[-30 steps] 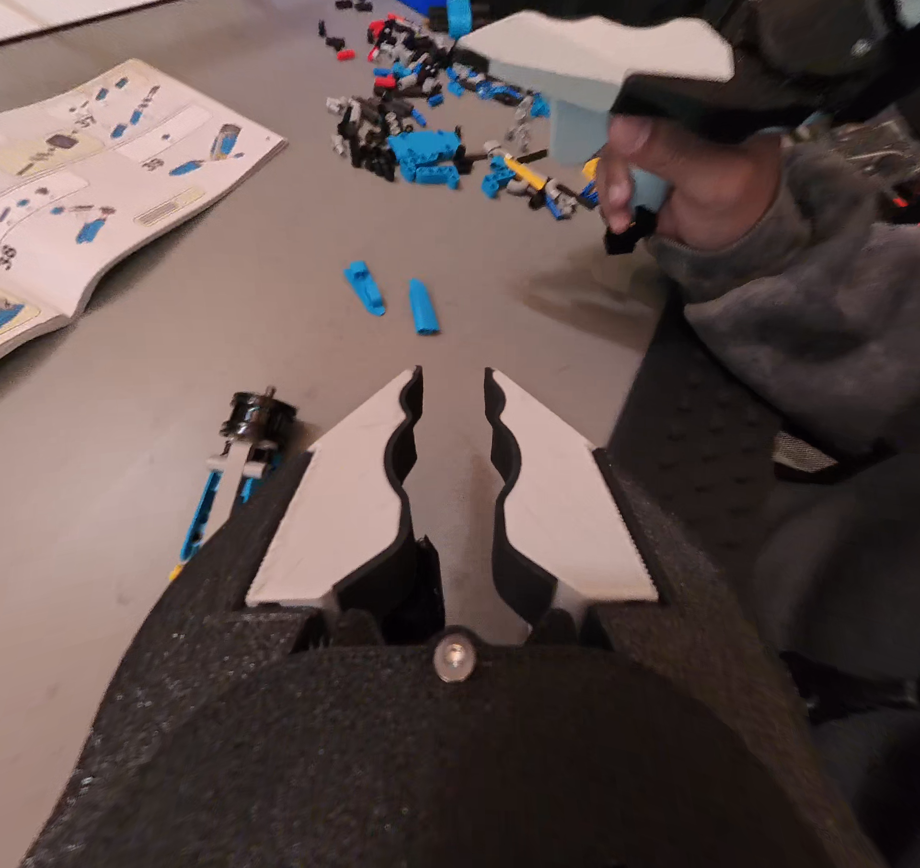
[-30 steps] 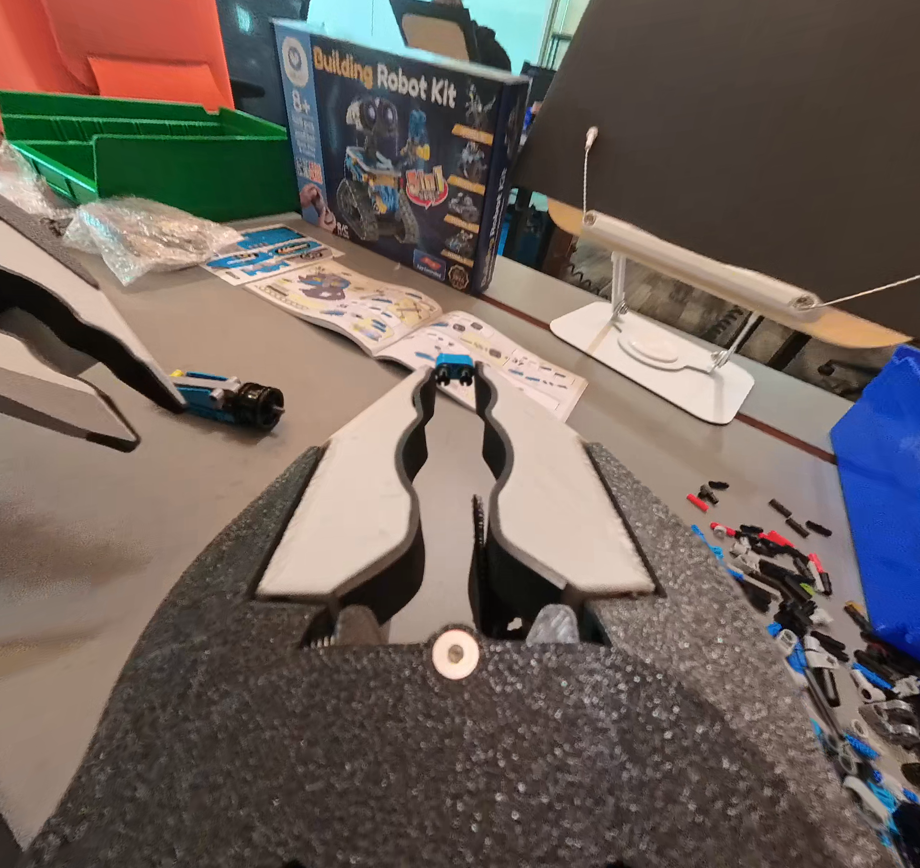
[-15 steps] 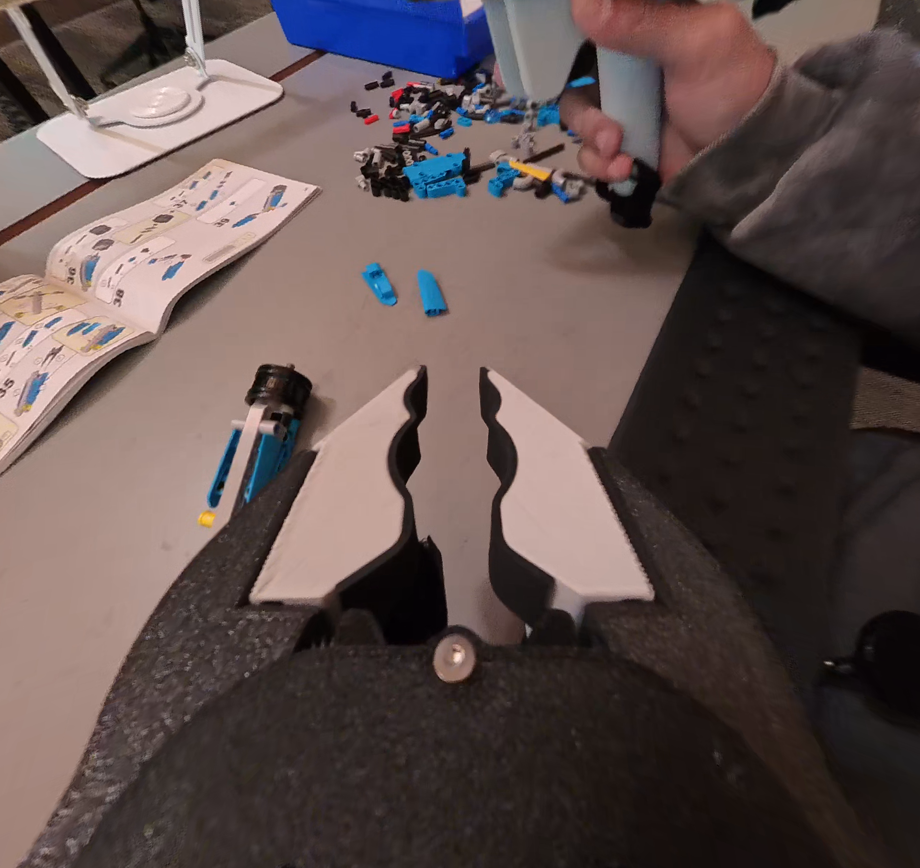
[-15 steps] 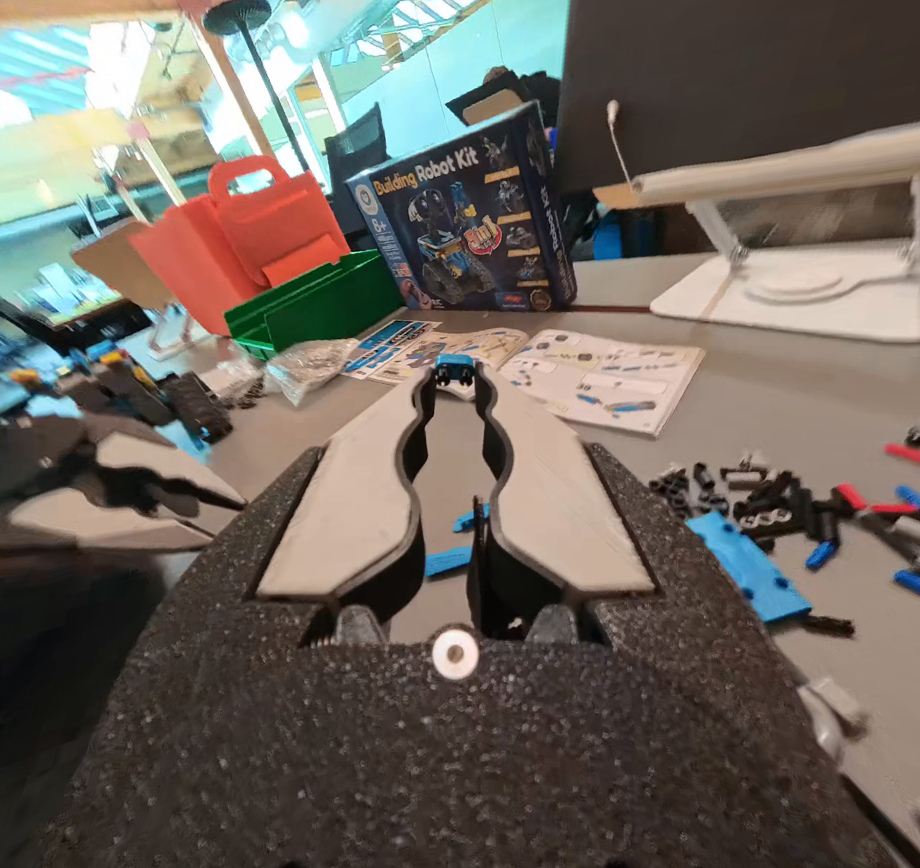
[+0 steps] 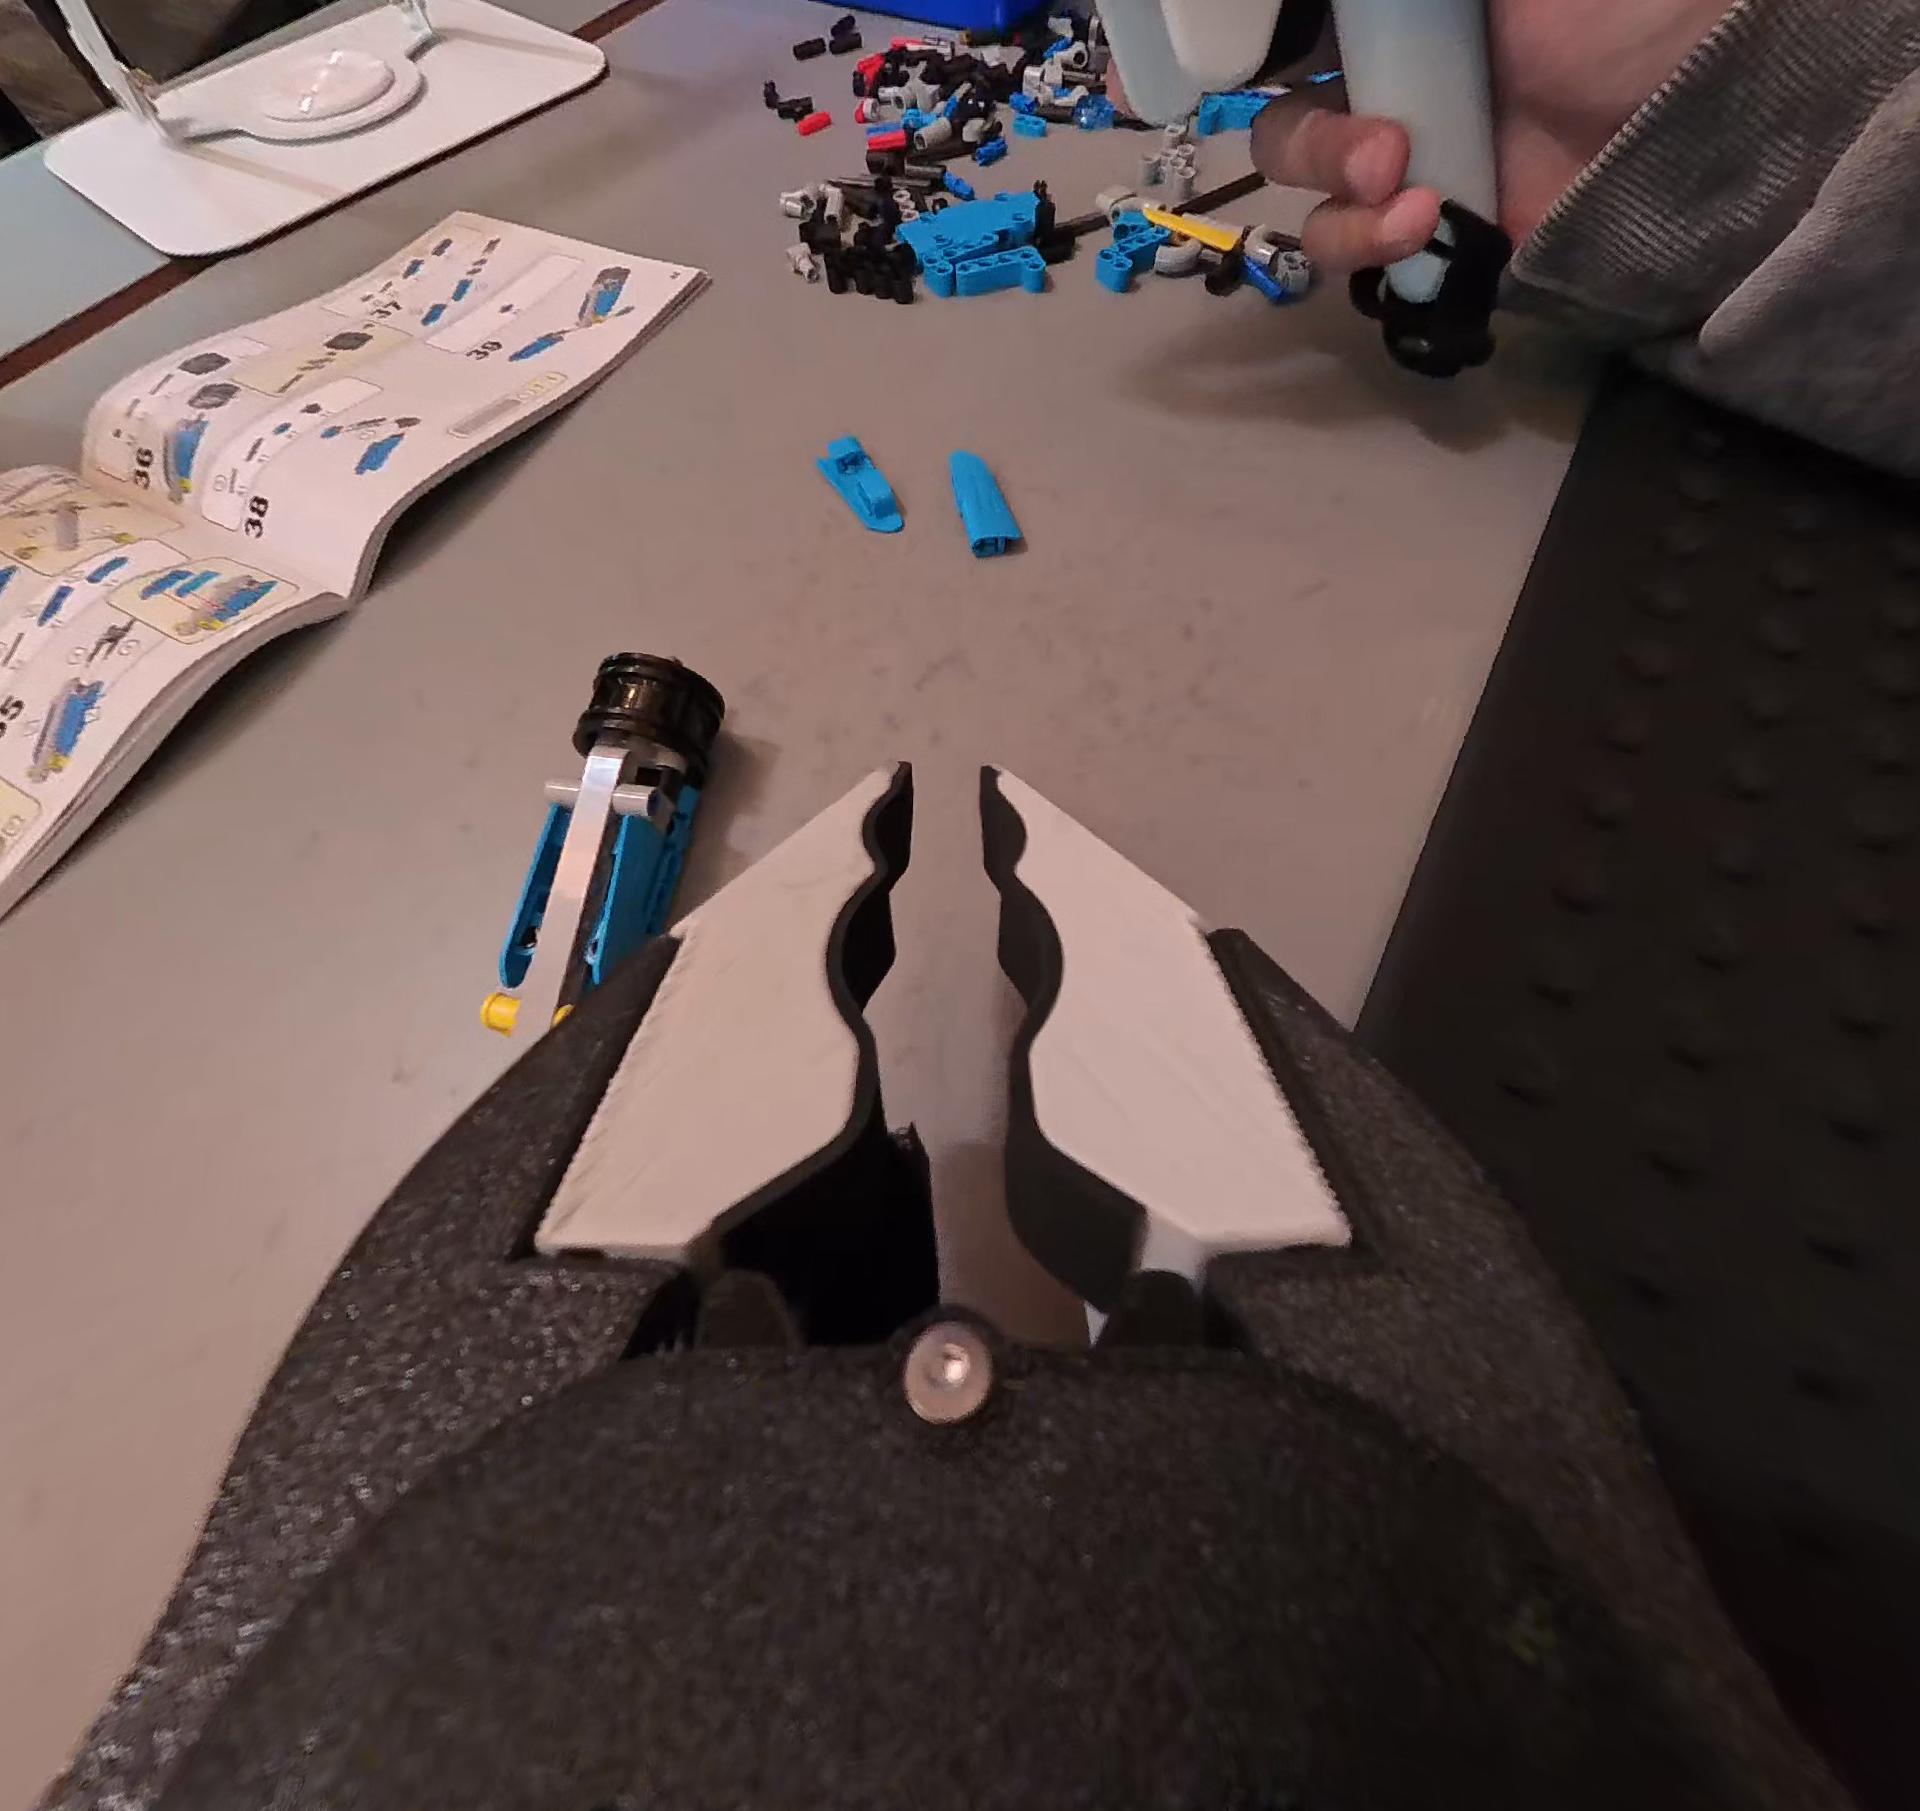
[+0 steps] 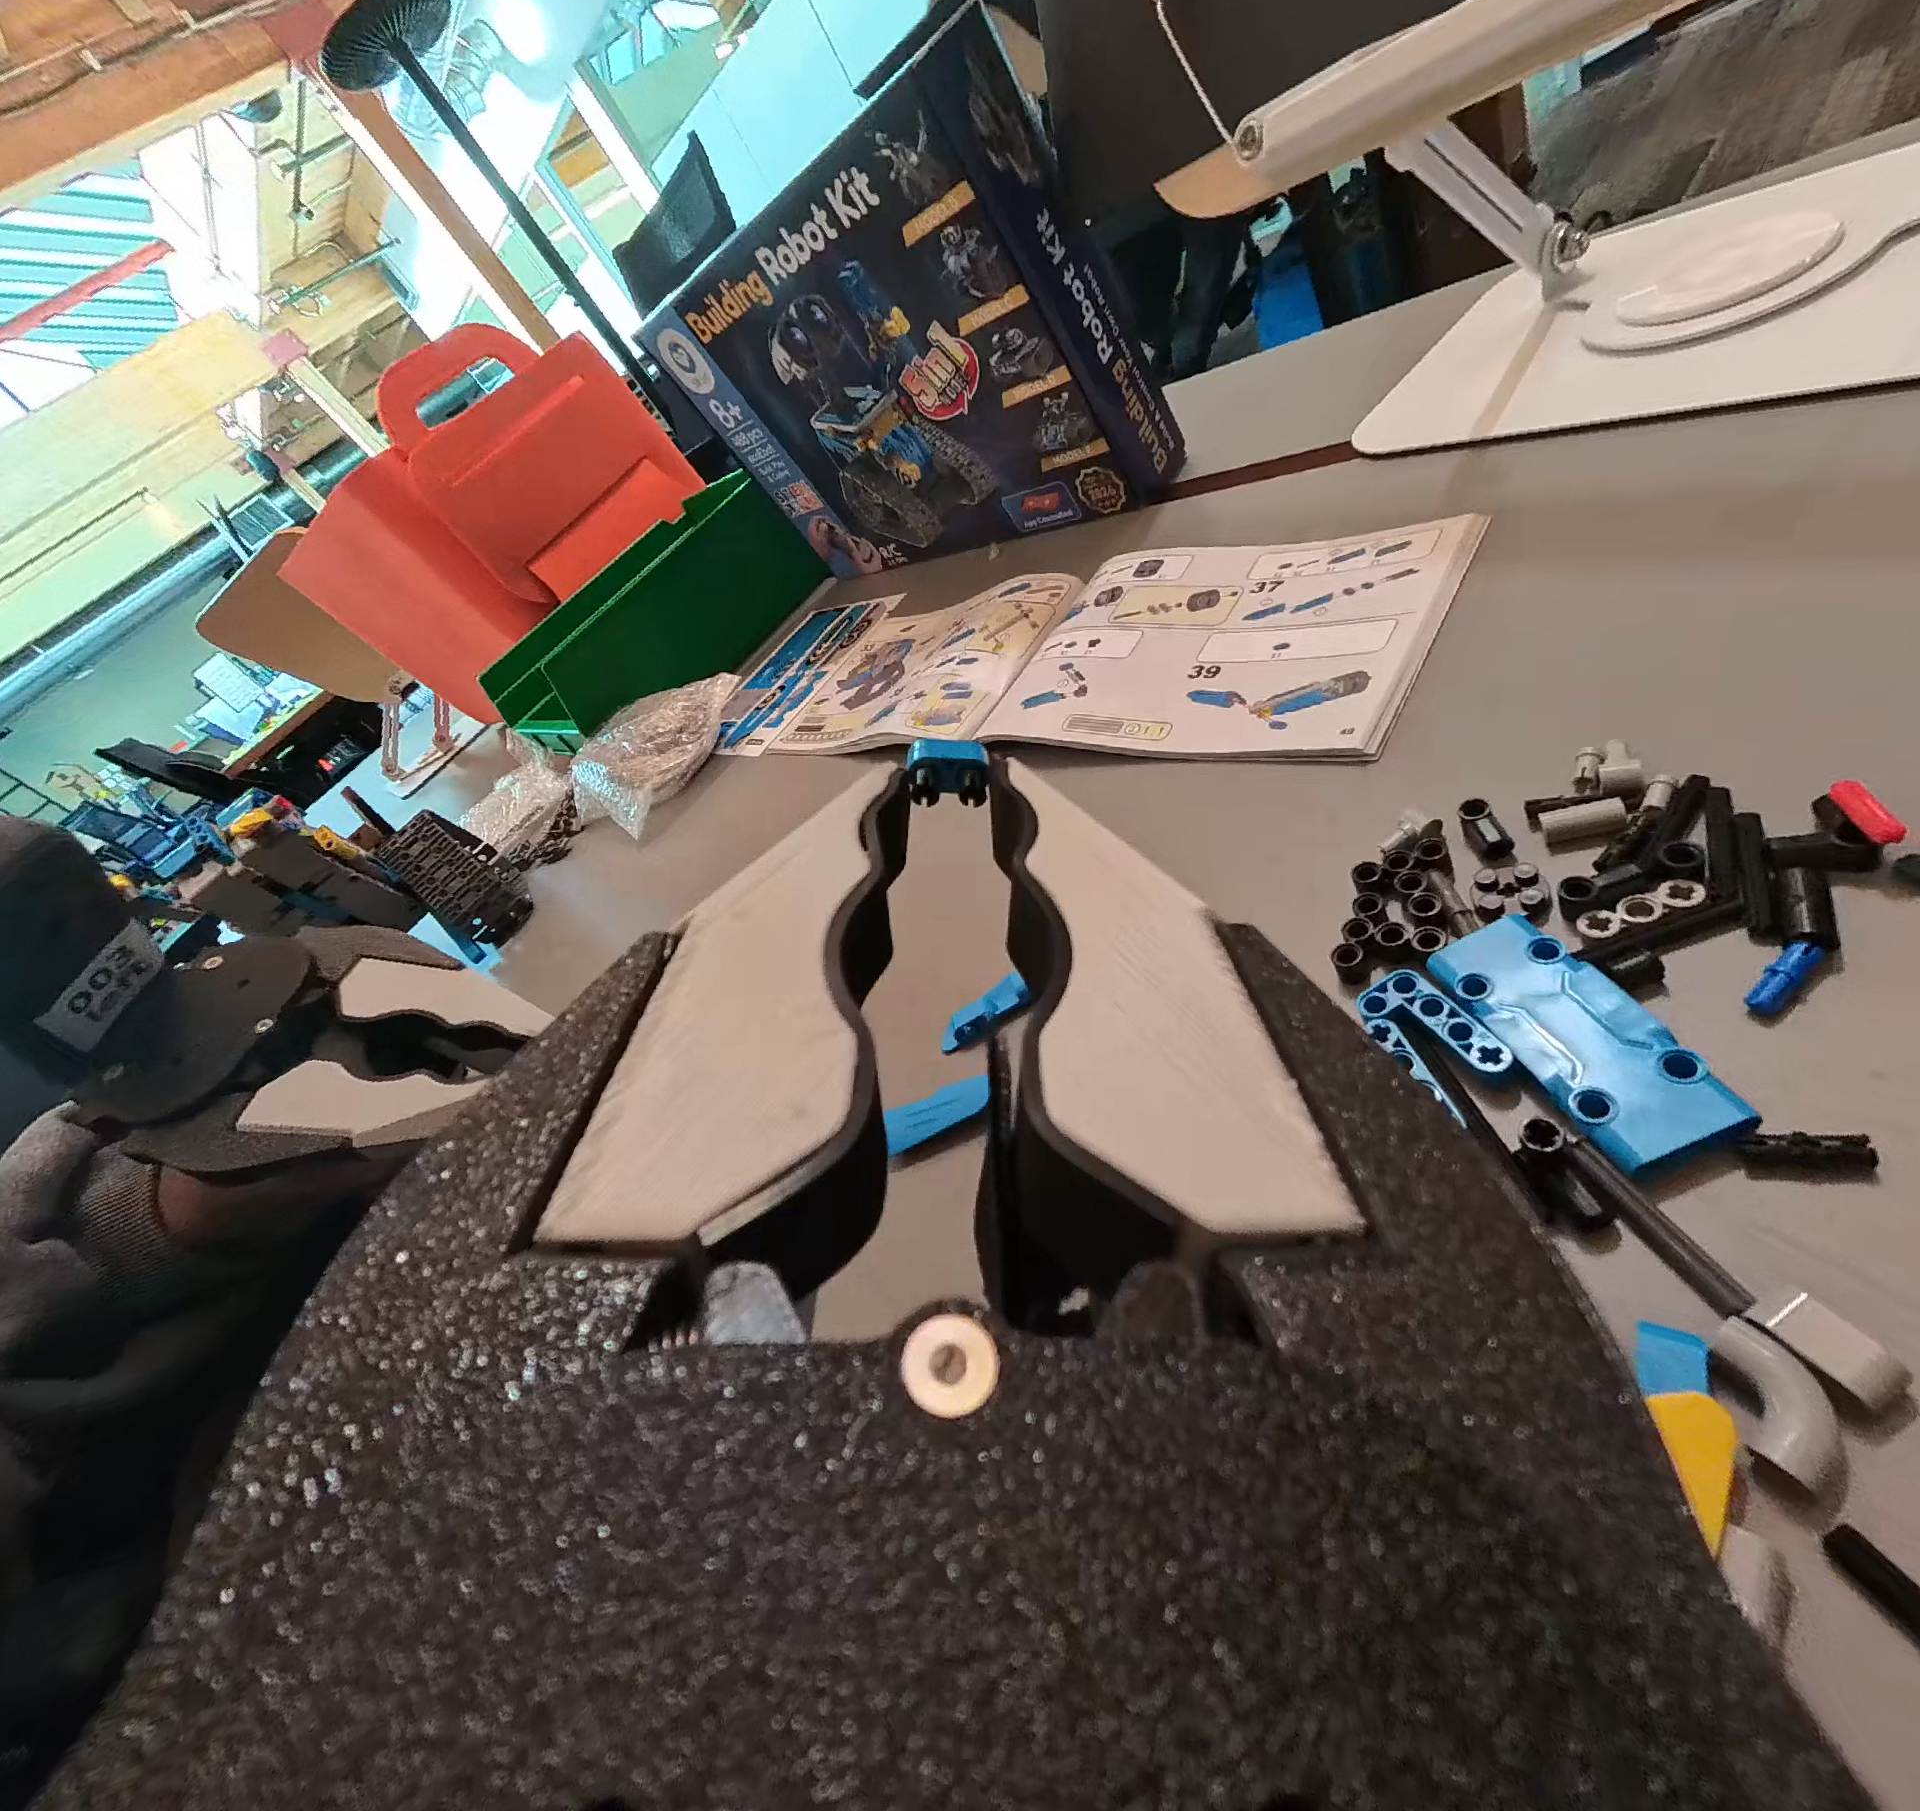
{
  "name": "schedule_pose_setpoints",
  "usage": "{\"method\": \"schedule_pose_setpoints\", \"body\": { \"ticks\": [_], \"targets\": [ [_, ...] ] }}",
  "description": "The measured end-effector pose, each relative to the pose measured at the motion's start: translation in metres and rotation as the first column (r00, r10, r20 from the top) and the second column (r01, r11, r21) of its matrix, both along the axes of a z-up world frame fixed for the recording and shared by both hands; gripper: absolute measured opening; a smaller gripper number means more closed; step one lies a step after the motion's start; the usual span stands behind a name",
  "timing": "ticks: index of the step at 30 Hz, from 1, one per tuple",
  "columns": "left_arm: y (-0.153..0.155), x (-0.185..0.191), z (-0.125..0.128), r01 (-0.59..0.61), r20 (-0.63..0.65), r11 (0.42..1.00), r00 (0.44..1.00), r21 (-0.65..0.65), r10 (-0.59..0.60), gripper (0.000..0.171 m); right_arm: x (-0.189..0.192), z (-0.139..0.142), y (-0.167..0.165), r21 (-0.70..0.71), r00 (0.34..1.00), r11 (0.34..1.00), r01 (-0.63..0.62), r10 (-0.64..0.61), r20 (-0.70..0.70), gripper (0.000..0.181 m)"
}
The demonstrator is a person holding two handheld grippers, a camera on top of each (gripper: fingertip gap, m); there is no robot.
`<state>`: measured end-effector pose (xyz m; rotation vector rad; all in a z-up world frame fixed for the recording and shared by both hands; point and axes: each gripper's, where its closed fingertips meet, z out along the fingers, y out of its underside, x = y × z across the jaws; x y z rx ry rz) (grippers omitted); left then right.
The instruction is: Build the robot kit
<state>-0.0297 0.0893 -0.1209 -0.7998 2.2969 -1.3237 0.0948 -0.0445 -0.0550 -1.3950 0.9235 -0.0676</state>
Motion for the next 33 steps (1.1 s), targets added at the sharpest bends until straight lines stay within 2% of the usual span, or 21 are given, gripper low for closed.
{"method": "schedule_pose_setpoints", "body": {
  "ticks": [3, 5, 8, 10, 12, 14, 18, 23, 24, 26, 27, 31, 33],
  "targets": [
    [-0.003, -0.004, 0.002, 0.016, -0.051, 0.999, 0.999, -0.028, -0.017, 0.014, 0.002, -0.002, 0.001, -0.004, 1.0, 1.0, -0.002, 0.002, -0.01, 0.015],
    [-0.008, -0.012, 0.01, 0.041, -0.173, 0.998, 0.984, -0.044, -0.048, 0.015, 0.003, -0.005, 0.002, -0.019, 1.0, 1.0, -0.003, 0.002, -0.016, 0.015],
    [-0.02, -0.026, 0.027, 0.103, -0.413, 0.993, 0.904, -0.049, -0.114, 0.034, 0.001, -0.003, 0.004, -0.033, 1.0, 0.999, -0.01, 0.01, -0.004, 0.015],
    [-0.029, -0.02, 0.039, 0.099, -0.467, 0.994, 0.878, -0.04, -0.106, 0.035, -0.001, 0.0, 0.002, -0.033, 1.0, 0.999, -0.005, 0.005, 0.014, 0.015],
    [-0.04, 0.001, 0.039, 0.078, -0.43, 0.996, 0.901, 0.036, -0.055, 0.036, -0.002, 0.004, 0.0, -0.029, 1.0, 1.0, 0.002, -0.002, 0.026, 0.015],
    [-0.056, 0.024, 0.027, 0.064, -0.365, 0.987, 0.931, 0.145, -0.006, 0.037, -0.004, 0.008, -0.002, -0.015, 0.999, 1.0, 0.003, -0.002, 0.034, 0.015],
    [-0.098, 0.044, -0.002, 0.076, -0.401, 0.985, 0.916, 0.157, -0.007, 0.037, -0.007, 0.013, -0.004, -0.015, 0.998, 1.0, 0.011, -0.01, 0.057, 0.015],
    [-0.101, 0.065, -0.032, 0.02, -0.397, 0.967, 0.914, 0.253, 0.085, 0.037, -0.011, 0.018, -0.001, -0.035, 0.996, 0.999, 0.01, -0.007, 0.093, 0.015],
    [-0.1, 0.064, -0.037, 0.023, -0.408, 0.964, 0.908, 0.265, 0.09, 0.034, -0.012, 0.019, -0.001, -0.036, 0.995, 0.999, 0.008, -0.004, 0.098, 0.015],
    [-0.098, 0.062, -0.041, 0.024, -0.394, 0.958, 0.914, 0.286, 0.095, 0.014, -0.013, 0.021, 0.0, -0.033, 0.995, 0.999, 0.001, 0.003, 0.104, 0.015],
    [-0.097, 0.062, -0.042, 0.032, -0.383, 0.956, 0.92, 0.293, 0.086, 0.013, -0.014, 0.022, 0.0, -0.029, 0.994, 1.0, -0.002, 0.005, 0.105, 0.015],
    [-0.091, 0.06, -0.037, 0.023, -0.417, 0.971, 0.905, 0.237, 0.08, 0.013, -0.014, 0.024, -0.003, -0.022, 0.994, 1.0, 0.008, -0.005, 0.113, 0.015],
    [-0.091, 0.059, -0.014, -0.028, -0.448, 0.998, 0.893, 0.052, 0.048, 0.013, -0.014, 0.025, -0.004, -0.025, 0.993, 1.0, 0.016, -0.013, 0.117, 0.015]
  ]
}}
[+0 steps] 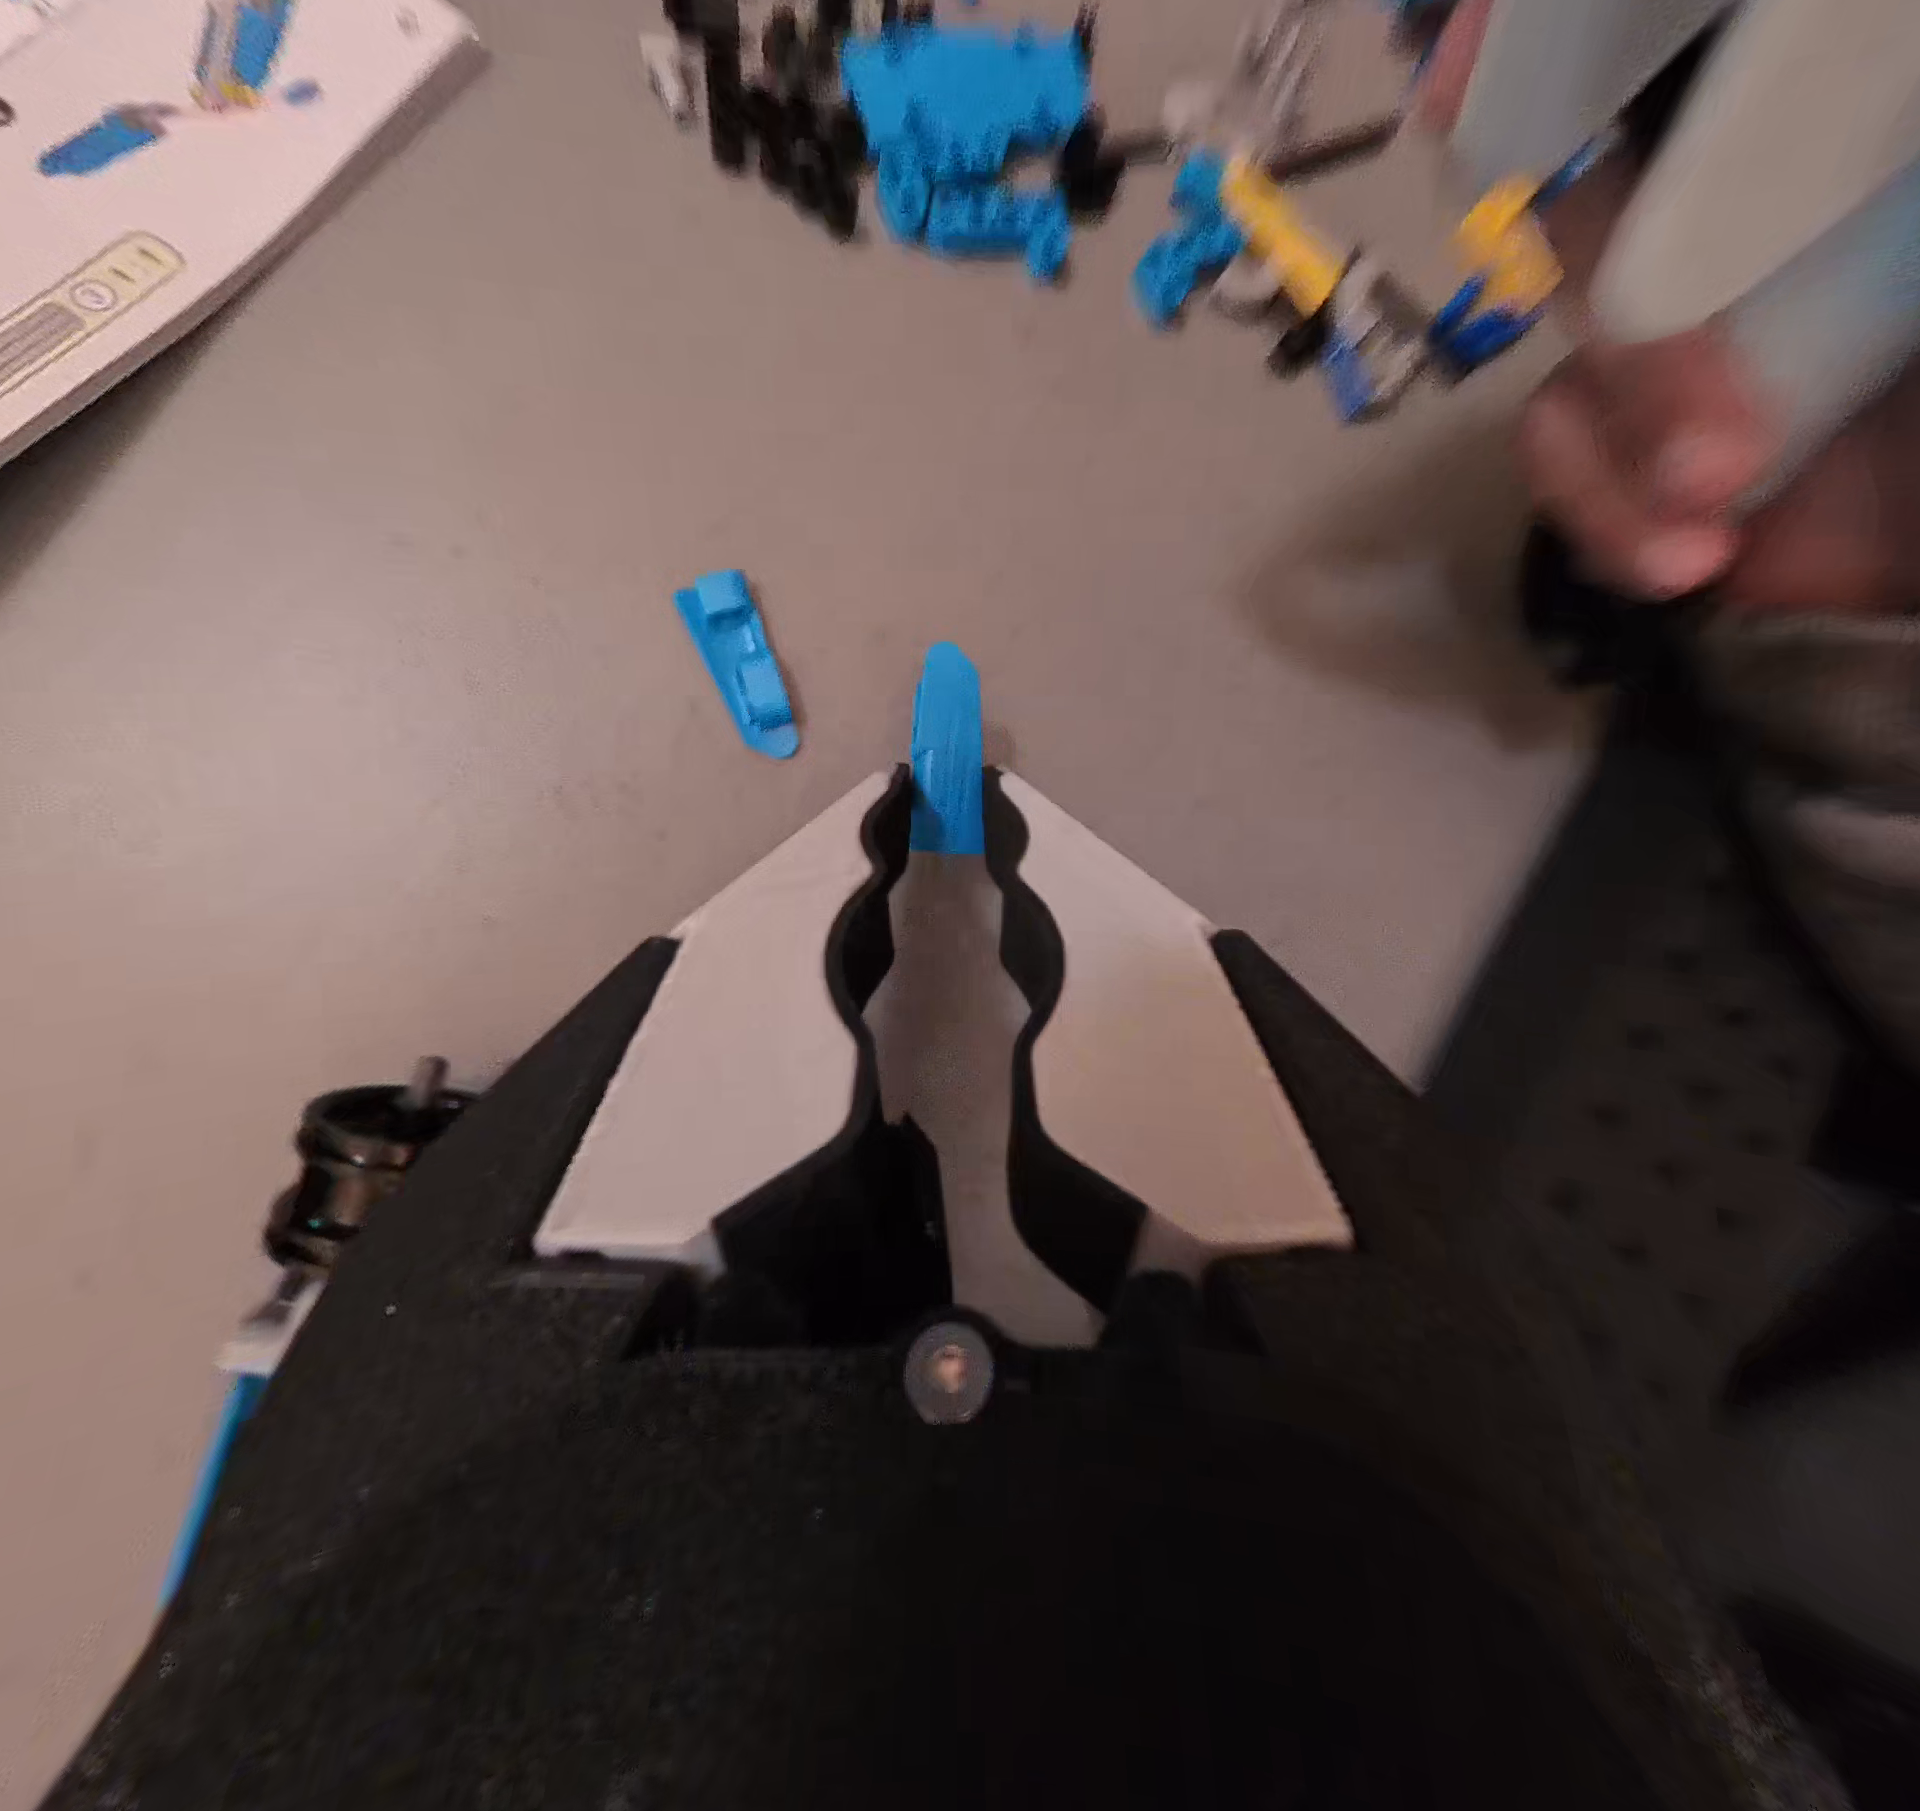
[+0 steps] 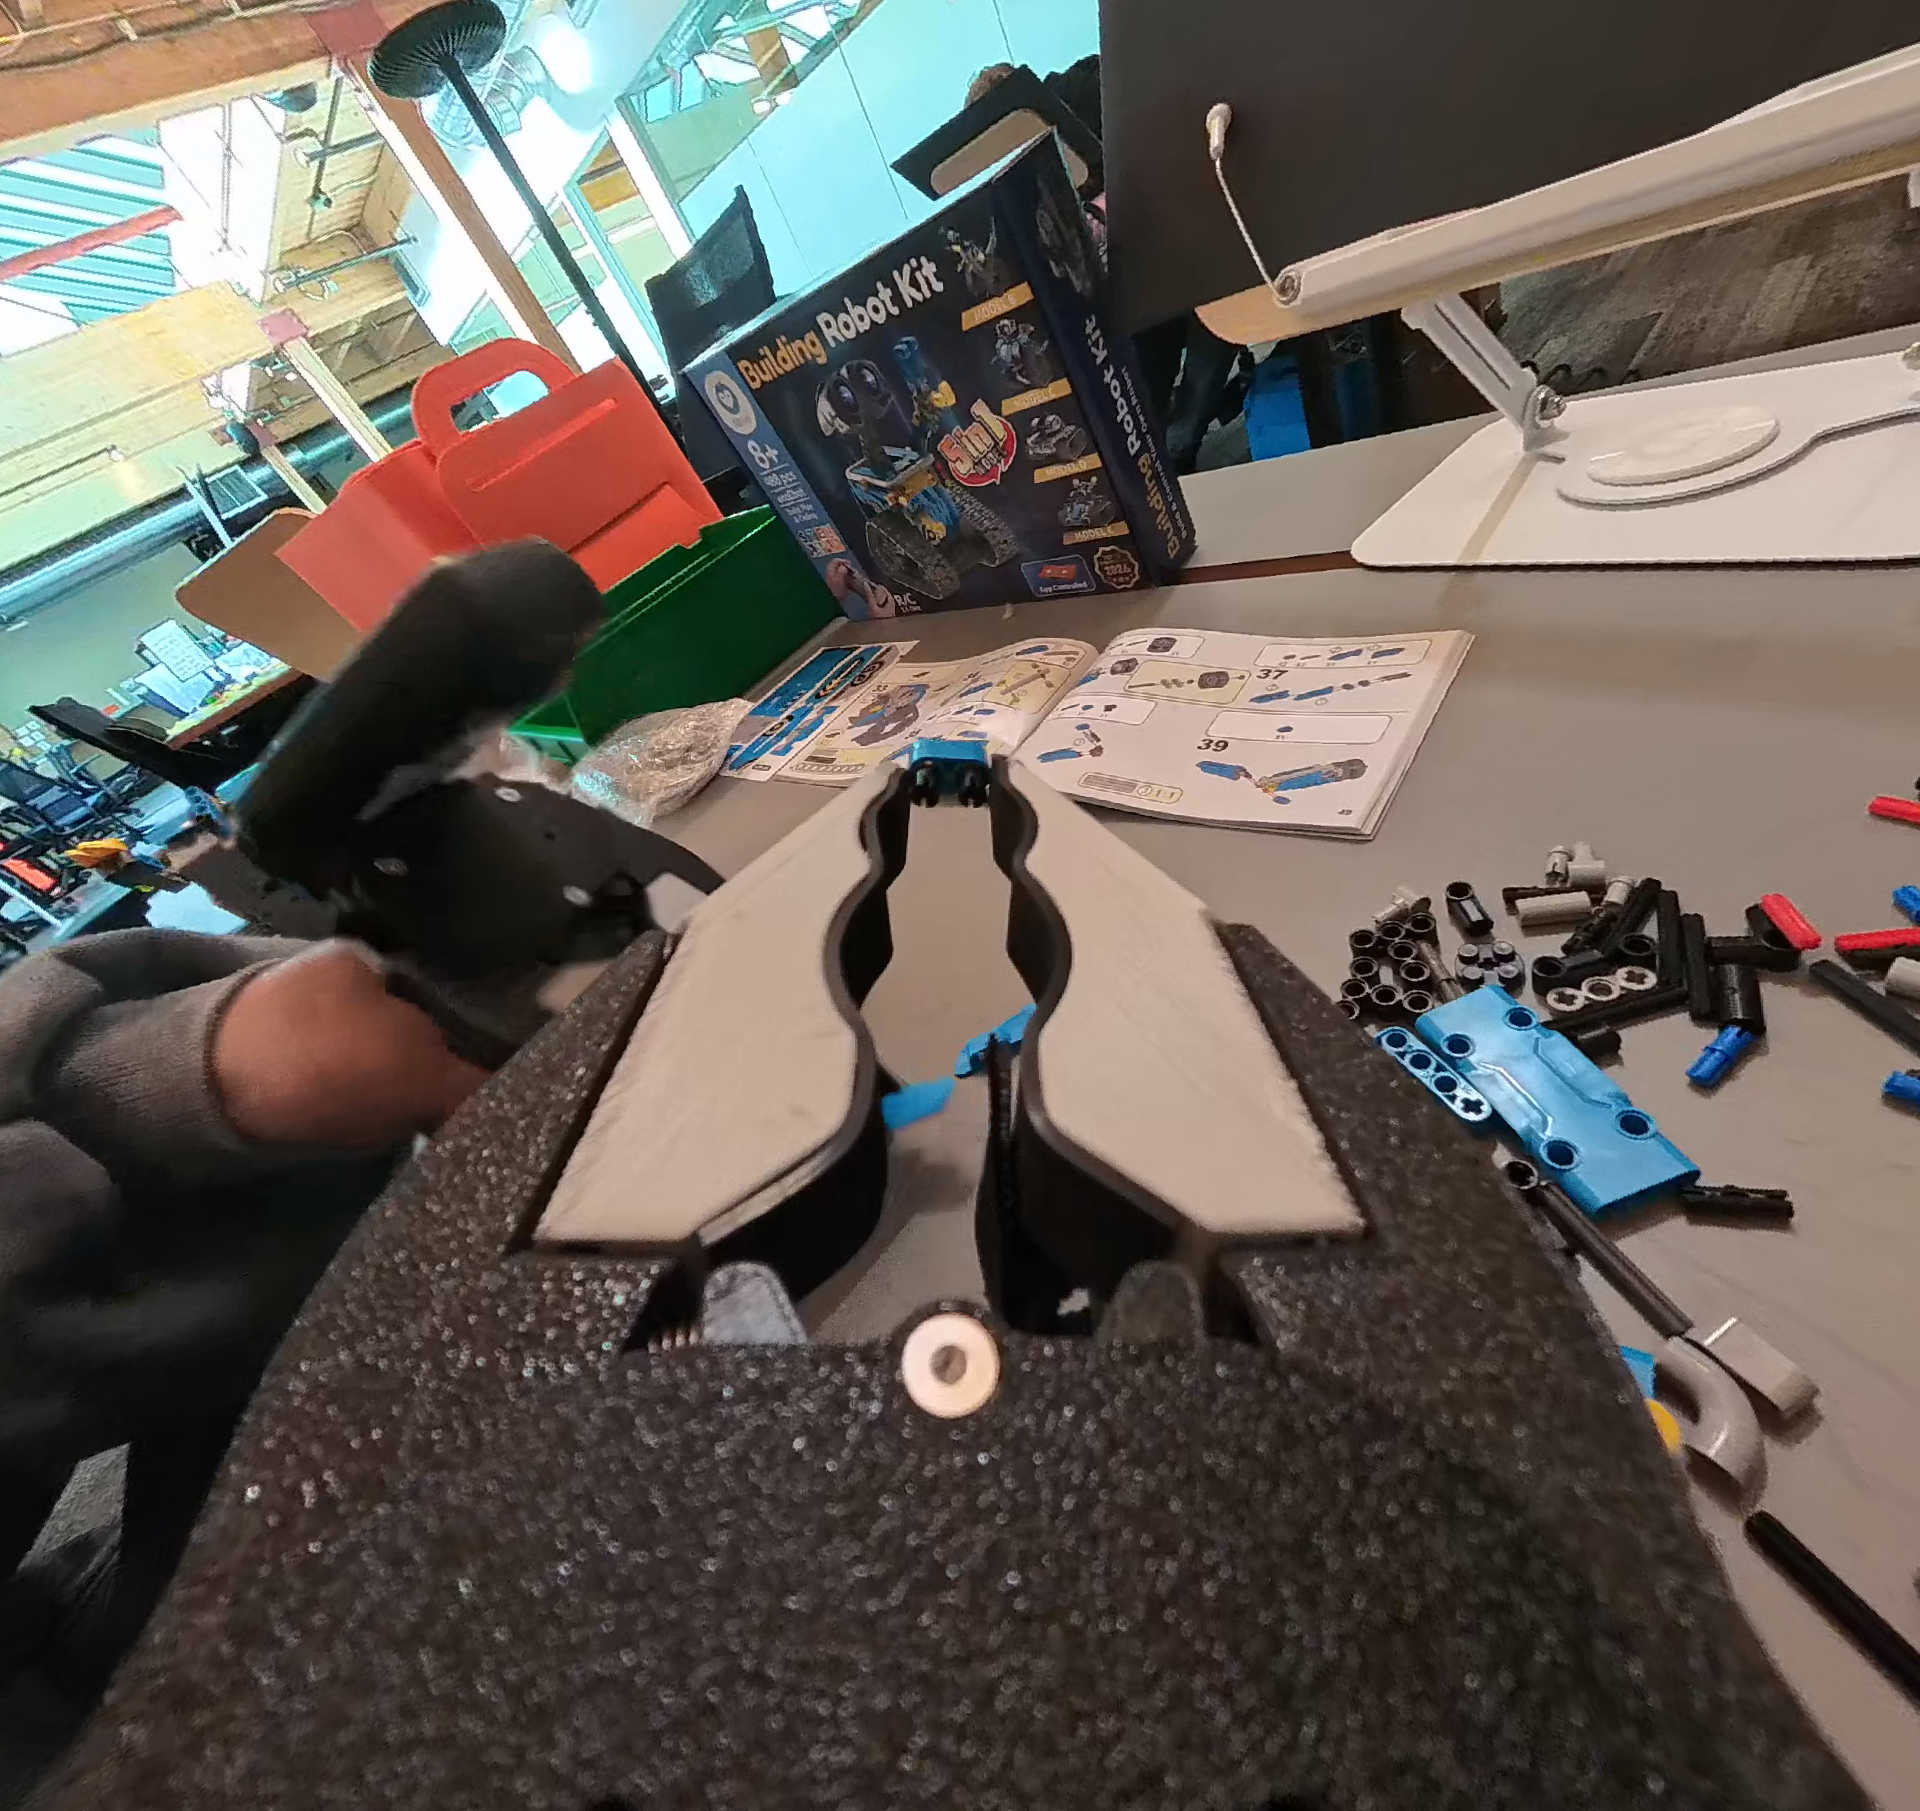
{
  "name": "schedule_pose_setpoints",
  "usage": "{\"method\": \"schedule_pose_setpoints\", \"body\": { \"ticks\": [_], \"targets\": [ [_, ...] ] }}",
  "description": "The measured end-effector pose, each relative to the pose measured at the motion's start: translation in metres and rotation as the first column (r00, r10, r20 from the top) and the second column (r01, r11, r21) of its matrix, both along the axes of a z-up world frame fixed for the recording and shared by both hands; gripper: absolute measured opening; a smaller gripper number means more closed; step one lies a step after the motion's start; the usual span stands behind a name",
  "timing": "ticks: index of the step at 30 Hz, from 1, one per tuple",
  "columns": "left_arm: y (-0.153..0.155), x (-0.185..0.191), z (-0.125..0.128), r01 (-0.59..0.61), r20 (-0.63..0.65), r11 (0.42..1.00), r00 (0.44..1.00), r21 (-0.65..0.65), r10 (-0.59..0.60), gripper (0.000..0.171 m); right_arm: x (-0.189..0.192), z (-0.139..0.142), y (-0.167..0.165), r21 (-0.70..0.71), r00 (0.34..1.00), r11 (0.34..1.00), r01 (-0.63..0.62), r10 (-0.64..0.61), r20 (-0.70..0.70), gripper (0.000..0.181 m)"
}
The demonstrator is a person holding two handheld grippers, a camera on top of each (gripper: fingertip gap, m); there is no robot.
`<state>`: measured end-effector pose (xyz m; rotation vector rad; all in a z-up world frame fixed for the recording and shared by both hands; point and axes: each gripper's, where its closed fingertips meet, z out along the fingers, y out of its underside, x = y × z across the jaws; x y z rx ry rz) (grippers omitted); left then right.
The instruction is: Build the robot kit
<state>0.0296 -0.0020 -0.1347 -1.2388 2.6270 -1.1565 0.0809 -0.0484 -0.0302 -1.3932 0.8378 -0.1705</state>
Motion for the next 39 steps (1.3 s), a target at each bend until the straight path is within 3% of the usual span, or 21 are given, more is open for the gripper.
{"method": "schedule_pose_setpoints", "body": {
  "ticks": [1, 2, 4, 6, 7, 9, 12, 16, 21, 39],
  "targets": [
    [-0.003, -0.002, 0.022, -0.035, -0.025, 0.986, 0.999, -0.166, 0.032, 0.013, 0.0, 0.0, 0.0, -0.011, 1.0, 1.0, 0.006, -0.006, 0.007, 0.015],
    [-0.002, -0.003, 0.049, -0.097, -0.069, 0.928, 0.995, -0.361, 0.077, 0.013, -0.001, 0.001, 0.0, -0.028, 1.0, 0.999, 0.016, -0.015, 0.025, 0.015],
    [0.017, 0.0, 0.104, -0.246, -0.197, 0.68, 0.969, -0.691, 0.151, 0.013, -0.01, 0.014, 0.004, -0.074, 0.99, 0.997, 0.029, -0.018, 0.143, 0.015],
    [0.048, 0.002, 0.142, -0.347, -0.299, 0.384, 0.937, -0.856, 0.181, 0.012, -0.031, 0.037, 0.015, -0.137, 0.935, 0.988, 0.066, -0.014, 0.354, 0.015],
    [0.061, 0.001, 0.15, -0.38, -0.337, 0.279, 0.922, -0.882, 0.191, 0.013, -0.045, 0.047, 0.023, -0.171, 0.89, 0.98, 0.1, -0.011, 0.457, 0.015],
    [0.076, -0.004, 0.159, -0.408, -0.381, 0.131, 0.905, -0.904, 0.19, 0.013, -0.068, 0.06, 0.043, -0.217, 0.809, 0.963, 0.161, -0.003, 0.588, 0.014],
    [0.085, -0.01, 0.168, -0.427, -0.427, -0.039, 0.888, -0.903, 0.172, 0.012, -0.09, 0.065, 0.079, -0.301, 0.751, 0.935, 0.19, 0.059, 0.658, 0.014],
    [0.081, -0.014, 0.176, -0.421, -0.442, -0.185, 0.892, -0.888, 0.093, 0.011, -0.091, 0.054, 0.102, -0.377, 0.747, 0.897, 0.233, 0.083, 0.659, 0.014],
    [0.065, -0.019, 0.174, -0.443, -0.456, -0.244, 0.89, -0.863, -0.003, 0.011, -0.096, 0.067, 0.098, -0.342, 0.696, 0.889, 0.304, 0.038, 0.717, 0.014],
    [0.062, -0.016, 0.169, -0.452, -0.47, -0.3, 0.882, -0.84, -0.012, 0.012, -0.088, 0.056, 0.095, -0.36, 0.734, 0.886, 0.291, 0.035, 0.678, 0.014]
  ]
}}
